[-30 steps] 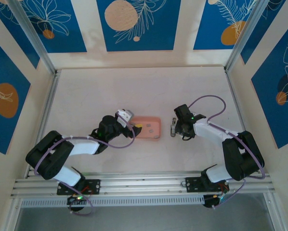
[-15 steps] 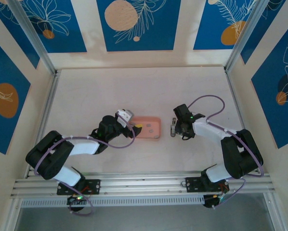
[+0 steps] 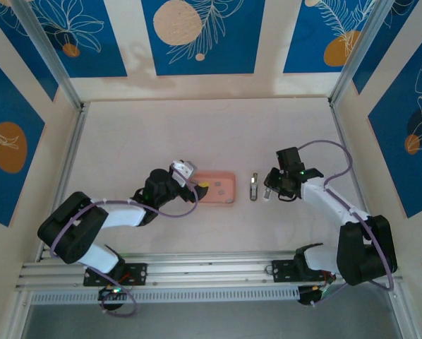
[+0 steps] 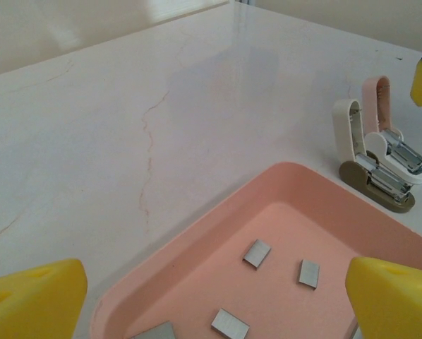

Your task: Load the staples into the stapler

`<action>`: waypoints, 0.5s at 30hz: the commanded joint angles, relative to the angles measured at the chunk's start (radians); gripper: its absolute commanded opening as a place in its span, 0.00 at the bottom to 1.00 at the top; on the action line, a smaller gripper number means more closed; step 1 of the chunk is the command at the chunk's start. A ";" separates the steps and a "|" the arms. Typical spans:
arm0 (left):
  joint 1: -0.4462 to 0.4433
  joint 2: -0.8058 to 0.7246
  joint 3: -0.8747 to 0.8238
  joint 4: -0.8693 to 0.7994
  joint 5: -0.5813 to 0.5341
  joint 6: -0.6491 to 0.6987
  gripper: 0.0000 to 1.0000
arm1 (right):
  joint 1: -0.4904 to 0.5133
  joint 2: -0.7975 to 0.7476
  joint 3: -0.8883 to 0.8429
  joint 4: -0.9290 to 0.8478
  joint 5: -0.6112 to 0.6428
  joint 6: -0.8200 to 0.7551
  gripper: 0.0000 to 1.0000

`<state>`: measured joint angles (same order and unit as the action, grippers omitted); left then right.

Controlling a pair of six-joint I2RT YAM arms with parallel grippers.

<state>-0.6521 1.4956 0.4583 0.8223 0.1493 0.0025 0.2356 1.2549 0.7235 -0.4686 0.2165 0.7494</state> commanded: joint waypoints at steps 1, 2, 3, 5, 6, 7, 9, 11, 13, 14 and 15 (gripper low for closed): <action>-0.007 0.006 0.038 -0.005 0.037 -0.007 0.94 | -0.046 -0.002 -0.053 0.045 -0.176 -0.010 0.29; -0.007 0.006 0.039 -0.007 0.040 -0.008 0.94 | -0.056 0.001 -0.062 0.057 -0.192 -0.008 0.29; -0.006 0.006 0.039 -0.008 0.044 -0.010 0.94 | -0.065 0.004 -0.071 0.068 -0.208 -0.006 0.28; -0.007 0.006 0.043 -0.012 0.045 -0.012 0.94 | -0.081 0.014 -0.084 0.085 -0.228 -0.003 0.27; -0.007 0.006 0.045 -0.012 0.045 -0.012 0.94 | -0.088 0.019 -0.089 0.089 -0.234 -0.002 0.27; -0.006 0.006 0.048 -0.015 0.045 -0.012 0.94 | -0.092 0.023 -0.094 0.094 -0.234 -0.002 0.27; -0.006 0.007 0.052 -0.020 0.047 -0.010 0.94 | -0.102 0.033 -0.099 0.101 -0.240 -0.003 0.26; -0.007 0.011 0.055 -0.022 0.048 -0.011 0.94 | -0.111 0.040 -0.104 0.108 -0.248 -0.004 0.24; -0.007 0.011 0.057 -0.025 0.050 -0.013 0.94 | -0.120 0.046 -0.107 0.113 -0.257 -0.004 0.23; -0.006 0.012 0.056 -0.025 0.050 -0.013 0.94 | -0.124 0.049 -0.110 0.115 -0.258 -0.004 0.23; -0.006 0.012 0.058 -0.026 0.050 -0.013 0.94 | -0.125 0.052 -0.111 0.117 -0.262 -0.004 0.22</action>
<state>-0.6521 1.4956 0.4885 0.7967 0.1761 -0.0010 0.1188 1.2984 0.6250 -0.3668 -0.0006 0.7498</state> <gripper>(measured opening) 0.938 0.227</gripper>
